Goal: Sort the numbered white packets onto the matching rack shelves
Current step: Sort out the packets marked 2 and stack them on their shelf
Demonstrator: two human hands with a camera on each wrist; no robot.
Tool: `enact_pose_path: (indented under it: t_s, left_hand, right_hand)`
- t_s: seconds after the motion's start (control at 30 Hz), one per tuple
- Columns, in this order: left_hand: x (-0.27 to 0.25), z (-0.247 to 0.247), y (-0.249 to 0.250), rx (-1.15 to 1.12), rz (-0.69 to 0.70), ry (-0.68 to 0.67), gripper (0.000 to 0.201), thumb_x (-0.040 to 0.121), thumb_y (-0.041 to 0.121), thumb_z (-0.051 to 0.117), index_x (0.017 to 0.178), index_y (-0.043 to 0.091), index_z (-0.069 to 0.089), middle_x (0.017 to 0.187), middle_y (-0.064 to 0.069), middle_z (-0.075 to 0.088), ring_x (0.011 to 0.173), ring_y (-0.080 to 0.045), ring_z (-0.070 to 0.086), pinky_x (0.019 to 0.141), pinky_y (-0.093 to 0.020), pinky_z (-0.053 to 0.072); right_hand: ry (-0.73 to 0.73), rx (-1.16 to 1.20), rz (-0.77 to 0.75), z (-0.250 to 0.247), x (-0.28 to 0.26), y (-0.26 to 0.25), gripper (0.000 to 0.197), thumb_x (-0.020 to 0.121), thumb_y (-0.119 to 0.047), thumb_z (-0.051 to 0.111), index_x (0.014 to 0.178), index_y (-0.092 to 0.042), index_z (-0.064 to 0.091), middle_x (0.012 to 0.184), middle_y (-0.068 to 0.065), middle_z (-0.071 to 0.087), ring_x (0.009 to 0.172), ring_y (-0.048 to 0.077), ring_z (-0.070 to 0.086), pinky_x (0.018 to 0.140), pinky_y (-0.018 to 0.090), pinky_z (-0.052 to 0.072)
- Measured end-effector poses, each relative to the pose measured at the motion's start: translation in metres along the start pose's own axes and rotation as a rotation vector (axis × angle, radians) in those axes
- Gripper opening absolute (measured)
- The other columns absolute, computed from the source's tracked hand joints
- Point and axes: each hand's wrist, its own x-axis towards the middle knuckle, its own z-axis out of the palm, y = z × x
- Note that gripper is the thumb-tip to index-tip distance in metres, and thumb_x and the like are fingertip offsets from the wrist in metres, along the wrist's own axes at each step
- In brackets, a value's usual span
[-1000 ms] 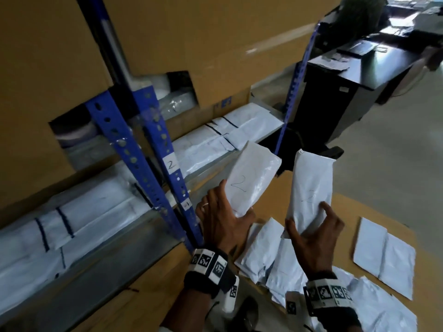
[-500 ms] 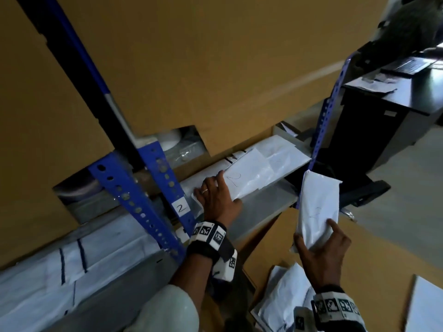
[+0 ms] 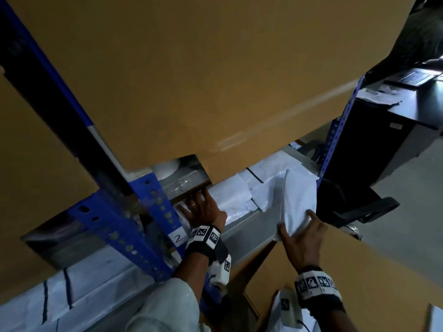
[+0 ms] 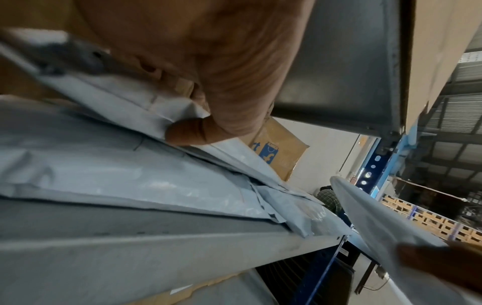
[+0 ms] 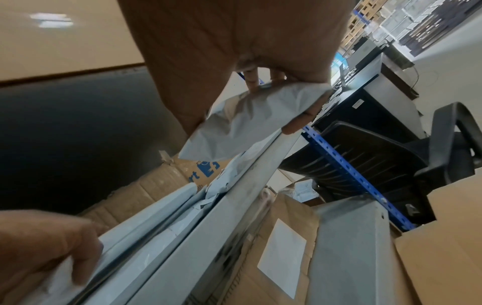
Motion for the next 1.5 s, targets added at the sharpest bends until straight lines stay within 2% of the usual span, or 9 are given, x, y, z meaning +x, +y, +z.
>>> enact_pose_path:
  t_s: [0.13,0.27,0.53,0.73,0.83,0.97,1.1,1.27,1.5]
  left_hand:
    - [0.005,0.012,-0.006,-0.114,0.022,0.012,0.094,0.08,0.025,0.057,0.156,0.041,0.004,0.165,-0.002,-0.006,0.151,-0.03,-0.016,0.114,-0.069,-0.012]
    - [0.002,0.025,-0.008,-0.167,0.043,0.023,0.069,0.092,0.054,0.041,0.154,0.048,0.01,0.167,0.002,-0.006,0.152,-0.025,-0.017,0.114,-0.069,-0.011]
    - [0.004,0.044,-0.018,-0.066,0.014,0.031,0.064,0.096,0.07,0.016,0.154,0.052,-0.003,0.167,-0.002,-0.013,0.152,-0.026,-0.02,0.113,-0.066,-0.015]
    - [0.004,0.049,-0.015,-0.095,-0.007,0.102,0.062,0.097,0.069,0.022,0.155,0.05,0.012,0.168,-0.006,0.001,0.153,-0.027,-0.009,0.114,-0.061,-0.018]
    - [0.009,0.053,-0.016,-0.115,0.002,0.187,0.058,0.096,0.066,0.033,0.15,0.046,0.033,0.164,-0.008,0.018,0.152,-0.028,0.004,0.116,-0.065,-0.005]
    - [0.014,0.054,-0.016,-0.106,0.019,0.223,0.052,0.095,0.066,0.035,0.141,0.043,0.046,0.159,-0.009,0.026,0.15,-0.029,0.01,0.115,-0.069,0.003]
    - [0.019,0.052,-0.011,-0.081,0.017,0.186,0.052,0.095,0.069,0.033,0.135,0.041,0.052,0.155,-0.013,0.033,0.149,-0.032,0.014,0.115,-0.069,0.001]
    - [0.022,0.044,-0.002,-0.048,-0.018,0.081,0.06,0.095,0.071,0.026,0.134,0.035,0.054,0.156,-0.012,0.035,0.146,-0.03,0.018,0.114,-0.064,-0.008]
    - [0.021,0.034,-0.002,-0.067,-0.027,-0.002,0.064,0.096,0.069,0.026,0.146,0.033,0.043,0.163,-0.012,0.021,0.149,-0.032,0.013,0.115,-0.063,-0.01]
  right_hand:
    - [-0.059,-0.006,0.037,0.027,0.024,-0.017,0.099,0.082,-0.035,0.082,0.158,-0.011,0.024,0.149,0.021,0.028,0.135,0.037,0.036,0.111,0.044,0.036]
    - [-0.073,-0.055,0.102,0.048,0.059,-0.04,0.102,0.083,-0.05,0.076,0.16,-0.02,0.019,0.15,0.02,0.024,0.136,0.043,0.035,0.113,0.049,0.035]
    - [-0.022,-0.002,0.225,0.084,0.121,-0.09,0.1,0.085,-0.051,0.075,0.154,0.001,0.026,0.146,0.025,0.025,0.129,0.048,0.04,0.108,0.046,0.04]
    - [-0.149,-0.103,0.123,0.113,0.124,-0.094,0.067,0.091,-0.041,0.068,0.135,0.001,0.04,0.133,0.02,0.032,0.099,0.043,0.057,0.084,0.04,0.046]
    - [-0.067,-0.223,-0.001,0.11,0.123,-0.088,0.051,0.093,-0.037,0.061,0.127,0.0,0.048,0.126,0.02,0.041,0.101,0.044,0.056,0.082,0.042,0.046]
    - [-0.046,-0.461,-0.091,0.104,0.14,-0.09,0.051,0.095,-0.039,0.047,0.129,-0.001,0.051,0.14,0.02,0.041,0.125,0.042,0.042,0.095,0.053,0.042]
    - [-0.275,-0.73,-0.245,0.115,0.169,-0.089,0.062,0.095,-0.047,0.049,0.147,-0.014,0.046,0.161,0.014,0.028,0.15,0.035,0.014,0.118,0.057,0.014]
    - [-0.477,-0.968,-0.258,0.126,0.184,-0.078,0.08,0.094,-0.067,0.031,0.16,-0.022,0.026,0.169,0.011,0.014,0.156,0.037,-0.001,0.118,0.066,-0.007]
    - [-0.468,-1.003,-0.281,0.122,0.165,-0.075,0.086,0.091,-0.064,0.011,0.164,-0.019,0.007,0.171,0.012,-0.003,0.155,0.038,-0.015,0.12,0.066,-0.009]
